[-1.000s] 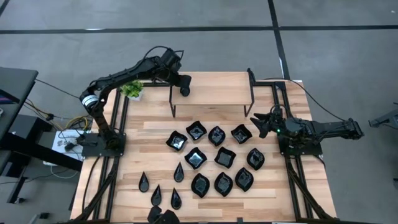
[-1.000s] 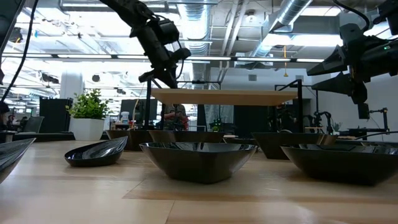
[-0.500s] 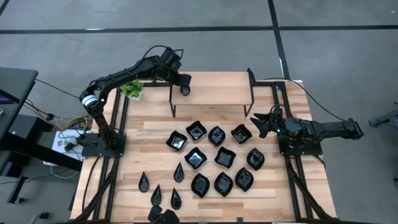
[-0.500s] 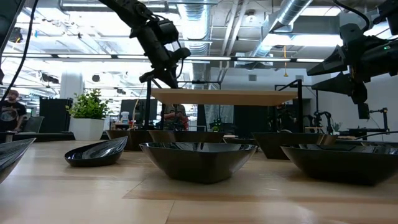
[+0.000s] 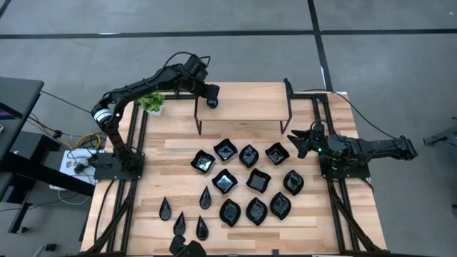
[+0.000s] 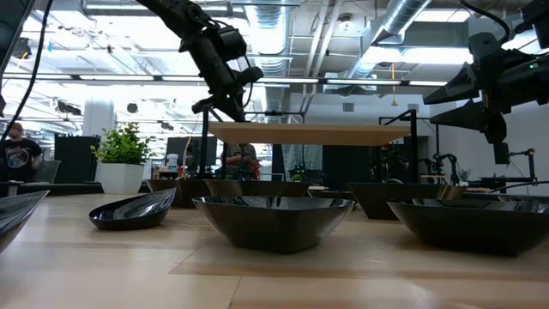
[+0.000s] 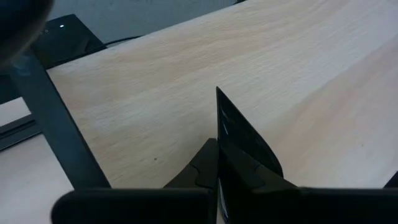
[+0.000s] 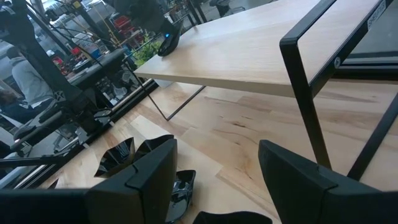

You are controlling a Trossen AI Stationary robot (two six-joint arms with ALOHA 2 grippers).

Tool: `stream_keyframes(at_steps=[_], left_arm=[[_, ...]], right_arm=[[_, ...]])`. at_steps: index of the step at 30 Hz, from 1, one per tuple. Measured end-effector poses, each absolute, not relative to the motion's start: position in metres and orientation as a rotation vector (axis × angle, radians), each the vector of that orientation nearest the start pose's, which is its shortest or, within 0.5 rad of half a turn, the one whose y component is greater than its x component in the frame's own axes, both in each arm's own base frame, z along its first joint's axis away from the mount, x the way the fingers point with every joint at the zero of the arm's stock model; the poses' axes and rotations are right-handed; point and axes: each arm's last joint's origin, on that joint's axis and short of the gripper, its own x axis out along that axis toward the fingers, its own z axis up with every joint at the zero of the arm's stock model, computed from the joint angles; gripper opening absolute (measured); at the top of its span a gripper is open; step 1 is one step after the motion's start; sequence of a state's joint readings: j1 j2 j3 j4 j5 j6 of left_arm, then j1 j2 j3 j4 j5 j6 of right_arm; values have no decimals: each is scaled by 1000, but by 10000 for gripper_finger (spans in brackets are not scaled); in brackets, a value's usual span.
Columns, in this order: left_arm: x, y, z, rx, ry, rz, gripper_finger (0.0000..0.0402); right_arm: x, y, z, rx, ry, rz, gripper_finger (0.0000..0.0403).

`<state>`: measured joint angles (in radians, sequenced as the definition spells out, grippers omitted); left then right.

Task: Pick & Place Mini shaped plates
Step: Put the drop shaped plate on the shelf, then stack the drop shaped plate on top of the drop shaped plate on the shelf

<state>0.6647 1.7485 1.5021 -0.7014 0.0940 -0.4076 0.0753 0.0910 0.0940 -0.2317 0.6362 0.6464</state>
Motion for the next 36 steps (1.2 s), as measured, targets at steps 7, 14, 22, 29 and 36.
stream_keyframes(at_steps=[7, 14, 22, 29, 36], left_arm=[[297, 230, 283, -713, 779, 731, 27], [297, 230, 283, -710, 780, 730, 57], [296, 229, 285, -709, 775, 730, 82], [282, 220, 313, -666, 700, 769, 83], [255, 158, 357, -741, 733, 630, 83]], right_arm=[[92, -10, 168, 546, 29, -606, 221], [92, -10, 168, 547, 29, -606, 221], [92, -10, 168, 547, 28, -606, 221], [92, -10, 168, 547, 28, -606, 221], [92, -10, 168, 546, 29, -606, 221]])
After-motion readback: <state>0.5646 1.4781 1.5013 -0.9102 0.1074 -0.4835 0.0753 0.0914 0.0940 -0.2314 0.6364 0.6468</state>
